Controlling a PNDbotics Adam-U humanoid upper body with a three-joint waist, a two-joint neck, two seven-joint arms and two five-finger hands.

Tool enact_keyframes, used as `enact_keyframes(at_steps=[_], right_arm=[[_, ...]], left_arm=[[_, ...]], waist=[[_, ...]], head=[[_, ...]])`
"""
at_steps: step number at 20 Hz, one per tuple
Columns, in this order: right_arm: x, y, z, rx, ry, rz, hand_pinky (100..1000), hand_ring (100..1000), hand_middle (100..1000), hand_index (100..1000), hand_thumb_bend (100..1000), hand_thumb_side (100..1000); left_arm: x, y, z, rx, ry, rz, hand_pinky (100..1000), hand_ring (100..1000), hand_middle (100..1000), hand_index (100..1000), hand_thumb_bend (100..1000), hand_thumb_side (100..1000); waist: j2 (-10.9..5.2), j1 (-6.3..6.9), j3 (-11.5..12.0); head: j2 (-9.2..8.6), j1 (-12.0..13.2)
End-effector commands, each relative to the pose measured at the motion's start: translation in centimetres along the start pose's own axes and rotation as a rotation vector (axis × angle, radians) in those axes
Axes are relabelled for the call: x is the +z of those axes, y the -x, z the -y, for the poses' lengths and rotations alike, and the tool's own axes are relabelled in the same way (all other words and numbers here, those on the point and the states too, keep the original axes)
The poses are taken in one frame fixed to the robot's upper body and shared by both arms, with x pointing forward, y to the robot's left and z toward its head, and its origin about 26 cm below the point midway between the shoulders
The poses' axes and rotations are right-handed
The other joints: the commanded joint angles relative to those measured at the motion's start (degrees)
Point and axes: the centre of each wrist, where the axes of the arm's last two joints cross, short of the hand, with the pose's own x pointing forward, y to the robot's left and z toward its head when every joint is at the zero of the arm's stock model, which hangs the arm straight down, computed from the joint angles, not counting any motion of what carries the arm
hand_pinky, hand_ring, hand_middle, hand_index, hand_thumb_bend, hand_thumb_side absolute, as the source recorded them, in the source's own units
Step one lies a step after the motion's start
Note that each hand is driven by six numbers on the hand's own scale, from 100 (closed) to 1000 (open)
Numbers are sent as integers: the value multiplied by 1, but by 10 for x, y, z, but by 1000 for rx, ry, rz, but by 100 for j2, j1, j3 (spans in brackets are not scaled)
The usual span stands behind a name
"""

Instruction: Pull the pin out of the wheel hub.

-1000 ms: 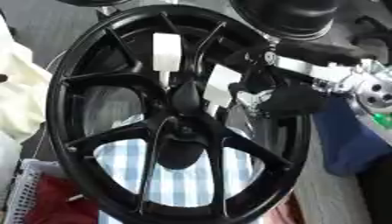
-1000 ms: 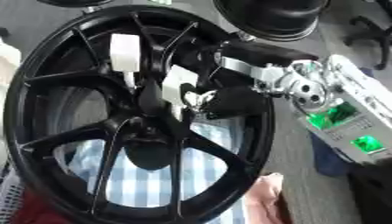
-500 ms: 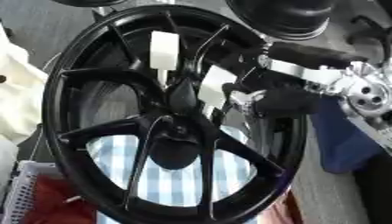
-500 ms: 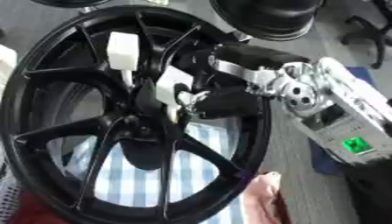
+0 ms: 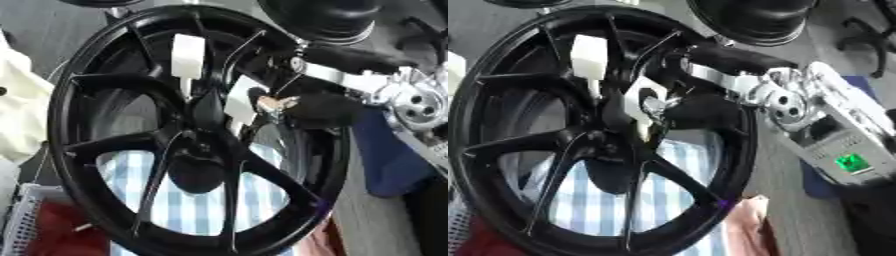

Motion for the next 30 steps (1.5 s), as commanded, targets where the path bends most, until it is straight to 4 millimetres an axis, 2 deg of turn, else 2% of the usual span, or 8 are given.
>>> enact_keyframes(at_steps=[1,25,29,30], right_arm=[[3,-4,3,-15,-30,-37,917,929,718,958,100,938],[-16,1,-16,27,-93,-75,915,933,732,956,100,937],[-18,3,-18,37,-95,-80,910,928,727,945,100,884],[-19,3,-18,38,-94,-81,906,923,721,940,100,848]], left_arm=[[-1,-8,-3,-10,-4,30,613,809,594,724,106,843],[-3,-10,-2,6,0,42,614,809,596,723,110,843],[-3,-10,-2,7,2,41,614,809,596,723,111,844],[-3,-10,-2,7,1,41,614,809,596,723,110,845]], waist=[[-161,30,-19],[-156,-49,87],[-138,-57,97],[-134,-57,98]], head=[[51,12],[46,-40],[38,-47],[36,-46]])
